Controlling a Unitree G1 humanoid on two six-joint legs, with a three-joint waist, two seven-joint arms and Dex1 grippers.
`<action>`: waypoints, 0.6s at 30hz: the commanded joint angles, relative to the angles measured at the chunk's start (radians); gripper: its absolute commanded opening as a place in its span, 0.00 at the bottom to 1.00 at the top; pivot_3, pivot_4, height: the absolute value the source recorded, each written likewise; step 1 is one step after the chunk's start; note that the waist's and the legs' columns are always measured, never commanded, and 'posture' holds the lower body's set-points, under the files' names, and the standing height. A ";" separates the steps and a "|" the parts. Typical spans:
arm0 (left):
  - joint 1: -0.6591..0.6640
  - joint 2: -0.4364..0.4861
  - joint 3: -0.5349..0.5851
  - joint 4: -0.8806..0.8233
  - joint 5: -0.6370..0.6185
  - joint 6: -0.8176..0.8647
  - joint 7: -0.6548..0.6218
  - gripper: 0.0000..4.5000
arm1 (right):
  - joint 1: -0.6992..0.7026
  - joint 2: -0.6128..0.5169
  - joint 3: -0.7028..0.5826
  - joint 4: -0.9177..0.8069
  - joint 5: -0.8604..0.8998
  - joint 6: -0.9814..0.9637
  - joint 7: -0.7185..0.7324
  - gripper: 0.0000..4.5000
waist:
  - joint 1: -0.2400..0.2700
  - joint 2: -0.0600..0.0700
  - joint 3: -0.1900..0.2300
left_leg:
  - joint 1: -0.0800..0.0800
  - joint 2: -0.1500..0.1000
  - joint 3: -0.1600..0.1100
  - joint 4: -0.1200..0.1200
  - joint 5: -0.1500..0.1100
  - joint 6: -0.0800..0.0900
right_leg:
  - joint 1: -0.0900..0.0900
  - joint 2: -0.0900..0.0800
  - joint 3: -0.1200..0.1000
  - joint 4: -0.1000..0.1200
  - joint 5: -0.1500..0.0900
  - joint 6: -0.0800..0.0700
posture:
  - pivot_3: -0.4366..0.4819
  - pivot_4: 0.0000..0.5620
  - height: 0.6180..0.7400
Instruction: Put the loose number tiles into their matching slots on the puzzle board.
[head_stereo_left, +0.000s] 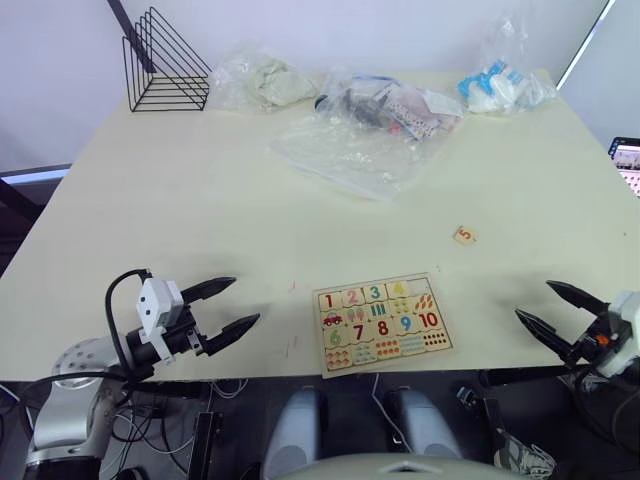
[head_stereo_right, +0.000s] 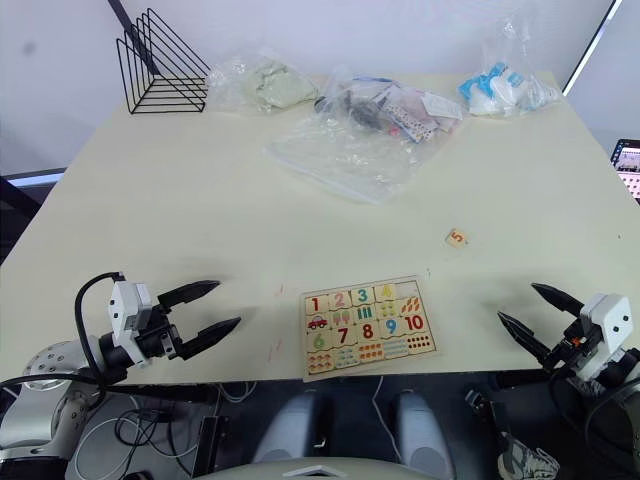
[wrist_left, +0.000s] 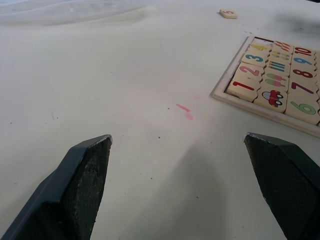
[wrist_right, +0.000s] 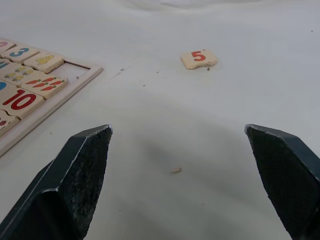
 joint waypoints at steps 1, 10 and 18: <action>-0.001 -0.001 0.026 -0.016 -0.020 -0.013 -0.007 1.00 | 0.001 -0.005 -0.022 -0.006 0.012 -0.023 0.005 0.99 | 0.000 0.000 0.000 | 0.000 0.000 0.000 0.000 0.000 0.000 | 0.000 0.000 0.000 0.000 0.000 0.000 | 0.48 0.27 1.00; 0.007 -0.005 0.026 -0.027 -0.022 -0.014 -0.012 1.00 | -0.004 -0.006 -0.019 0.000 0.014 -0.023 0.007 0.99 | 0.000 0.000 0.000 | 0.000 0.000 0.000 0.000 0.000 0.000 | 0.000 0.000 0.000 0.000 0.000 0.000 | 0.48 0.27 1.00; 0.010 -0.006 0.030 -0.026 -0.021 -0.018 -0.015 1.00 | -0.015 -0.007 -0.018 0.005 0.014 -0.023 0.005 0.99 | 0.000 0.000 0.000 | 0.000 0.000 0.000 0.000 0.000 0.000 | 0.000 0.000 0.000 0.000 0.000 0.000 | 0.48 0.27 1.00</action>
